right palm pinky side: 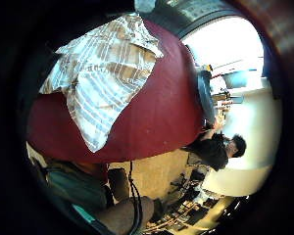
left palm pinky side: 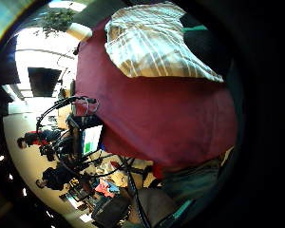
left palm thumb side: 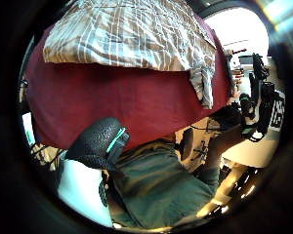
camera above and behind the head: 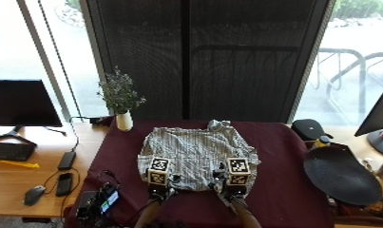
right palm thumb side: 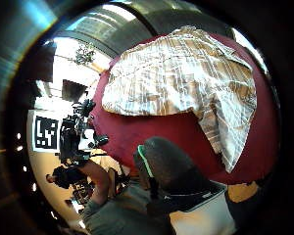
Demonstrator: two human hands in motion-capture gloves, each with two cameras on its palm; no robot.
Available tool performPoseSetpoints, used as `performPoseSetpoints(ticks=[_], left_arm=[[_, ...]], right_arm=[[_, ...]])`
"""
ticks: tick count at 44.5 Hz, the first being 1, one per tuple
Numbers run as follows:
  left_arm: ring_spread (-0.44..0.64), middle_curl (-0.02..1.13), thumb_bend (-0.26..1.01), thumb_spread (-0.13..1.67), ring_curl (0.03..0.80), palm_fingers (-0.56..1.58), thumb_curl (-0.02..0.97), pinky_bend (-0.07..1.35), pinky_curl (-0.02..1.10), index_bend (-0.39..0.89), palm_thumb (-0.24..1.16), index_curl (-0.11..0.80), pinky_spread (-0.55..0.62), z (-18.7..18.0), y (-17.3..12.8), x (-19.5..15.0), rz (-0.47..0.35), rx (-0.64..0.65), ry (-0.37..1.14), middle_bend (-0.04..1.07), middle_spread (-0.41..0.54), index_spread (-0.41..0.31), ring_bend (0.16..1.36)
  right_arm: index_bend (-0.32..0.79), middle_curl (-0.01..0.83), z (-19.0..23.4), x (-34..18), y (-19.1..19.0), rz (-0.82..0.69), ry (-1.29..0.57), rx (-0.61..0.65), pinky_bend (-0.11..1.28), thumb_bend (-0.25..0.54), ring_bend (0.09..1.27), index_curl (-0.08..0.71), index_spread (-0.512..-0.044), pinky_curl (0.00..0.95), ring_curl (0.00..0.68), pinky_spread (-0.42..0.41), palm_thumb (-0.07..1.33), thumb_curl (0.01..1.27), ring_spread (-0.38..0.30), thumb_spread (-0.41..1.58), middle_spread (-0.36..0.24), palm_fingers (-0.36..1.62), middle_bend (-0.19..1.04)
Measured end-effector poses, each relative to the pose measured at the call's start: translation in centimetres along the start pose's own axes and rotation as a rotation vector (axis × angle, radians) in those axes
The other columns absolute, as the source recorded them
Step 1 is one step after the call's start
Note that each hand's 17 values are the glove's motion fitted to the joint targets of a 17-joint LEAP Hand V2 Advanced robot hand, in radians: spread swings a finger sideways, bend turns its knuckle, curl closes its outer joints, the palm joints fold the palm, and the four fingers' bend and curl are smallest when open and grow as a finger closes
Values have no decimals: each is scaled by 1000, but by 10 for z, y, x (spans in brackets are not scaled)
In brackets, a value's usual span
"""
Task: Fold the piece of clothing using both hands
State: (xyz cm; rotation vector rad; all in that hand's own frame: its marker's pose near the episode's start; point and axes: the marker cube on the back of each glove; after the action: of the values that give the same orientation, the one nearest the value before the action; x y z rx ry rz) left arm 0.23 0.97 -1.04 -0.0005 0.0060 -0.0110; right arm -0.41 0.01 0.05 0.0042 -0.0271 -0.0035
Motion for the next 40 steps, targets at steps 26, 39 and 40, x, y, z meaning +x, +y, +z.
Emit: performPoseSetpoints(ticks=[26, 39, 40], left_arm=[[104, 321, -18, 925, 311, 284, 246, 614, 274, 103, 360, 94, 237, 1, -7, 3, 40, 33, 45, 323, 9, -31, 706], [105, 358, -26, 939, 323, 273, 281, 615, 299, 113, 370, 140, 244, 35, -47, -2, 26, -25, 61, 320, 10, -35, 709], [109, 361, -22, 943, 322, 272, 285, 616, 300, 116, 377, 143, 244, 33, -46, -1, 34, -30, 68, 320, 10, -35, 705]], right_arm=[[166, 171, 7, 13, 1, 8, -95, -62, 685, 6, 241, 226, -392, 300, 156, 304, 329, 240, 138, 1079, 8, 98, 167], [114, 203, 75, 40, -29, 36, -65, -232, 749, -9, 290, 228, -383, 335, 202, 289, 459, 301, 149, 1041, 20, 32, 169], [104, 204, 79, 42, -31, 32, -72, -236, 758, -8, 297, 224, -379, 339, 206, 287, 471, 304, 149, 1036, 21, 16, 166]])
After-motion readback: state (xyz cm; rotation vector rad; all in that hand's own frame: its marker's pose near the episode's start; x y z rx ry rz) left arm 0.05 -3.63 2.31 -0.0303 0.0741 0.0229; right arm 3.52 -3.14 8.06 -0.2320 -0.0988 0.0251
